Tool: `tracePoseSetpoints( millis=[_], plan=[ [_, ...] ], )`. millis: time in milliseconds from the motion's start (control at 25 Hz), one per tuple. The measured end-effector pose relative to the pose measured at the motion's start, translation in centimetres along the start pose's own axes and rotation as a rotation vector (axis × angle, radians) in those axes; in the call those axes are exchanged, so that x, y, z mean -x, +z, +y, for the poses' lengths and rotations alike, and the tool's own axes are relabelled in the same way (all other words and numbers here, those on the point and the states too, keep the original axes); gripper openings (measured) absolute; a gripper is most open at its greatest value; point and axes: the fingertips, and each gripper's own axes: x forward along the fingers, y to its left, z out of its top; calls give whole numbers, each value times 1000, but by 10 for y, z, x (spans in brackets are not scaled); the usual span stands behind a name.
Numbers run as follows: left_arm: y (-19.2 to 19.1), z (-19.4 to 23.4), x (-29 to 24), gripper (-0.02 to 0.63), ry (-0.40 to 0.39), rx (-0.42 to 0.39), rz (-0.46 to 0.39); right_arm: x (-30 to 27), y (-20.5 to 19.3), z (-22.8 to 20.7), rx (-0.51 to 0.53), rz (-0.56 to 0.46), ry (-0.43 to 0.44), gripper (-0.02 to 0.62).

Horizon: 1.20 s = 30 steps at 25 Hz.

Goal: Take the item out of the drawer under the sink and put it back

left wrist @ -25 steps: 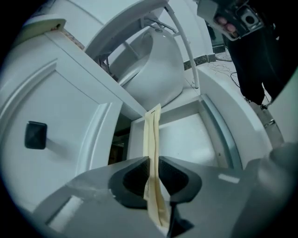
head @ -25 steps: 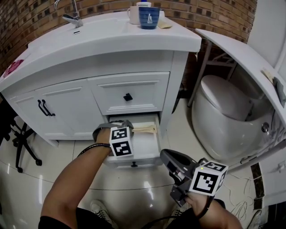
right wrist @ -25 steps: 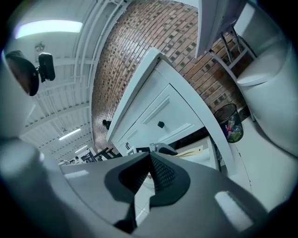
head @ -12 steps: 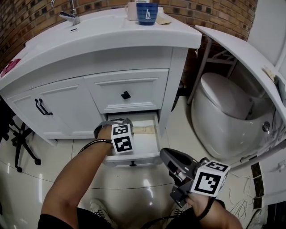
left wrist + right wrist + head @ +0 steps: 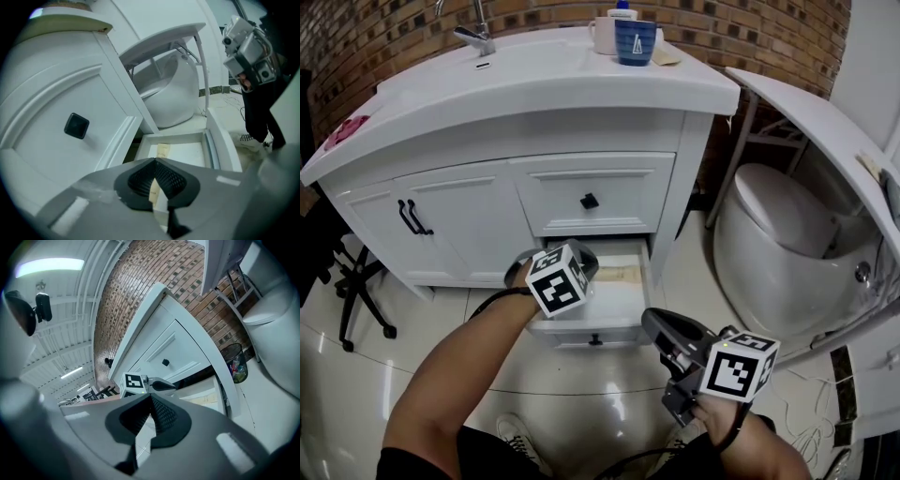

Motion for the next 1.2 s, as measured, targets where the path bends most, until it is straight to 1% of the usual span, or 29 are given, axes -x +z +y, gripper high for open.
tracePoseSetpoints(
  millis=[80,160,360,440,480,520,640,720,880,1000,1120,1200],
  plan=[
    [2,-2,12,6,2,65,-42,-1,-4,3,4,10,5,5],
    [7,-4,31,6,3,161,-108,0,-6,4,7,11,2,5],
    [21,0,111,6,35,500,-353,8,-3,7,19,-2,-3,5],
    [20,-5,141,6,47,611,-440,12,-6,12,23,-1,4,5],
    [18,-9,155,6,54,648,-472,14,-7,14,25,1,9,5],
    [17,-12,168,6,62,670,-497,16,-9,17,30,3,14,5],
    [16,-26,197,6,81,700,-553,18,-12,26,62,10,23,5],
    [15,-39,210,6,72,729,-582,19,-15,31,81,17,26,5],
    [16,-69,226,6,29,789,-633,21,-14,42,101,14,49,5],
    [13,-82,227,6,32,803,-640,28,-12,47,126,-4,50,5],
    [3,-88,216,6,46,809,-612,31,-10,44,148,-15,27,5],
    [-1,-90,208,6,27,840,-606,30,-10,41,149,-16,15,5]
  ],
)
